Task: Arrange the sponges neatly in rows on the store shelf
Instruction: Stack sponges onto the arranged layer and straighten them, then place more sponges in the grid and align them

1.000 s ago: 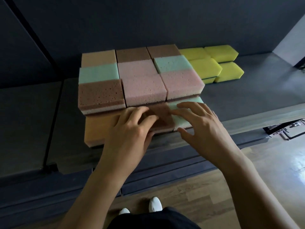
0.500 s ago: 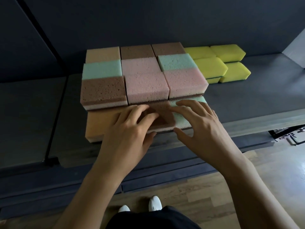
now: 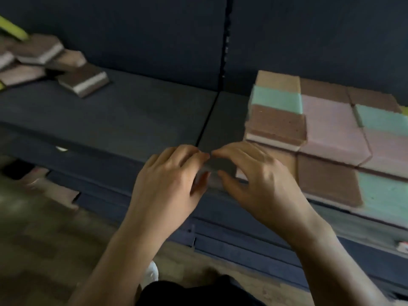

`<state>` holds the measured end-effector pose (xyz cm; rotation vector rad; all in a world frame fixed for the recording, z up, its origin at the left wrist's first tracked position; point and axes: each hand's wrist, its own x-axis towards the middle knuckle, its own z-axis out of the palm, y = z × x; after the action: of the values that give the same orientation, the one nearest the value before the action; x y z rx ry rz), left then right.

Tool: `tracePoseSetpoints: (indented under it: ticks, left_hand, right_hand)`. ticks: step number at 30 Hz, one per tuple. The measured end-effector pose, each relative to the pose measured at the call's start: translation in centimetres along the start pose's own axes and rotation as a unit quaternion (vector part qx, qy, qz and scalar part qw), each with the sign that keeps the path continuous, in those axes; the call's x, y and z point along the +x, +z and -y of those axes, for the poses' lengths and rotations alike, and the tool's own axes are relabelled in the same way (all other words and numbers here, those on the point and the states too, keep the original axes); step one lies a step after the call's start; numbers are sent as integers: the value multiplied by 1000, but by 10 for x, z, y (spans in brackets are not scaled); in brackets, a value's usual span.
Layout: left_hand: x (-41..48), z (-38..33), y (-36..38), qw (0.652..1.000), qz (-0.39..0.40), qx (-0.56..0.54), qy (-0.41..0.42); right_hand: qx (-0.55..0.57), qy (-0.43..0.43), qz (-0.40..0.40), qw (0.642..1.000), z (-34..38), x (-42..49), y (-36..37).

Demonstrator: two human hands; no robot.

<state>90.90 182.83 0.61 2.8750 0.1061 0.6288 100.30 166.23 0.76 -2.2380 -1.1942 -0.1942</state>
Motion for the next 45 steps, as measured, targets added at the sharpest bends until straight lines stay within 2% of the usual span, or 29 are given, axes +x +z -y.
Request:
tracePoseSetpoints:
  ticks: [3, 11, 17, 22, 29, 33, 36, 40, 45]
  left_hand:
    - [-16, 47, -17, 998, 3, 26, -50]
    - [-51, 194, -69, 988, -6, 75, -132]
    - [-52, 291, -93, 986, -7, 99, -136]
    - [-25, 347, -97, 987, 17, 105, -117]
    - [31, 386, -74, 989, 45, 79, -115]
    - [68, 386, -57, 992, 32, 74, -102]
    - [100, 384, -38, 990, 32, 55, -124]
    - [135, 388, -11, 980, 94, 52, -168]
    - [132, 402, -14, 982, 65, 31, -172]
  right_hand:
    - [-9, -40, 21, 999, 31, 37, 35]
    - [-4, -78, 38, 996, 128, 132, 134]
    - [-3, -90, 26, 996, 181, 197, 194]
    - [-19, -77, 30, 996, 194, 248, 217]
    - [-61, -30, 106, 992, 163, 322, 211]
    - [-62, -9, 80, 995, 137, 345, 204]
    - [-49, -13, 69, 996, 123, 358, 204]
    - [-41, -19, 72, 996, 109, 380, 205]
    - [-31, -54, 86, 994, 104, 416, 218]
